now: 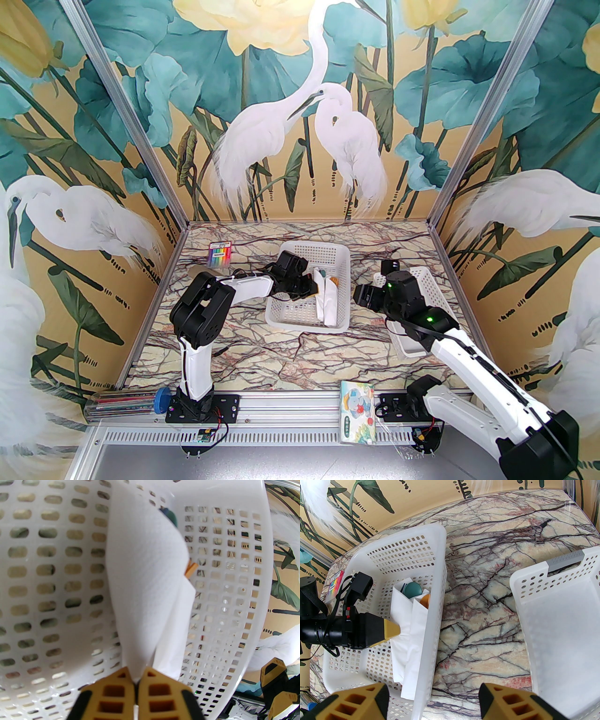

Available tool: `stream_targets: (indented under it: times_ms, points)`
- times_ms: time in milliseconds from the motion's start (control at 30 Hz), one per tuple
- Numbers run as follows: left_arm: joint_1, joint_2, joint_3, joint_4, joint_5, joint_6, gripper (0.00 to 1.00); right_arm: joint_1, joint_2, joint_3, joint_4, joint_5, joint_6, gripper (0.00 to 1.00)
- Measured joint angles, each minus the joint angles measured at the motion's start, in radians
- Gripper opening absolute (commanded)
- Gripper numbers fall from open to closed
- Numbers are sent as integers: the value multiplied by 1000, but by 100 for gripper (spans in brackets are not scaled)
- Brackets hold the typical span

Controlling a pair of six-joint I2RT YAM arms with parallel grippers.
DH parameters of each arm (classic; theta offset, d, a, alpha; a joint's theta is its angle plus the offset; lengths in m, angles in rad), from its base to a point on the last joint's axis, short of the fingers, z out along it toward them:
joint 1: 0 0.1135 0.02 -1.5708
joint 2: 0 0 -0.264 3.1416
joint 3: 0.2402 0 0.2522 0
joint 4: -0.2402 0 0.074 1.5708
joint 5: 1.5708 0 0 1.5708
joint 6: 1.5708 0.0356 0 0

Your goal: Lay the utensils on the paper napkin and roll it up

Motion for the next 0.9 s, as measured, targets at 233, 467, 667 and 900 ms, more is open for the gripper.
stream_targets:
  times_ms: [233, 467, 667, 900]
  points:
    - [0, 7, 0, -14, -8, 9, 27, 0, 0, 0, 0, 0, 0, 70]
    - [0, 7, 1, -46, -39, 33, 39, 0, 2, 0, 0, 0, 0, 70]
    - [-2, 6, 12, -61, -48, 46, 46, 0, 10, 0, 0, 3, -5, 71]
    - [-3, -2, 13, -70, -58, 60, 54, -9, 13, 0, -15, 26, -25, 81]
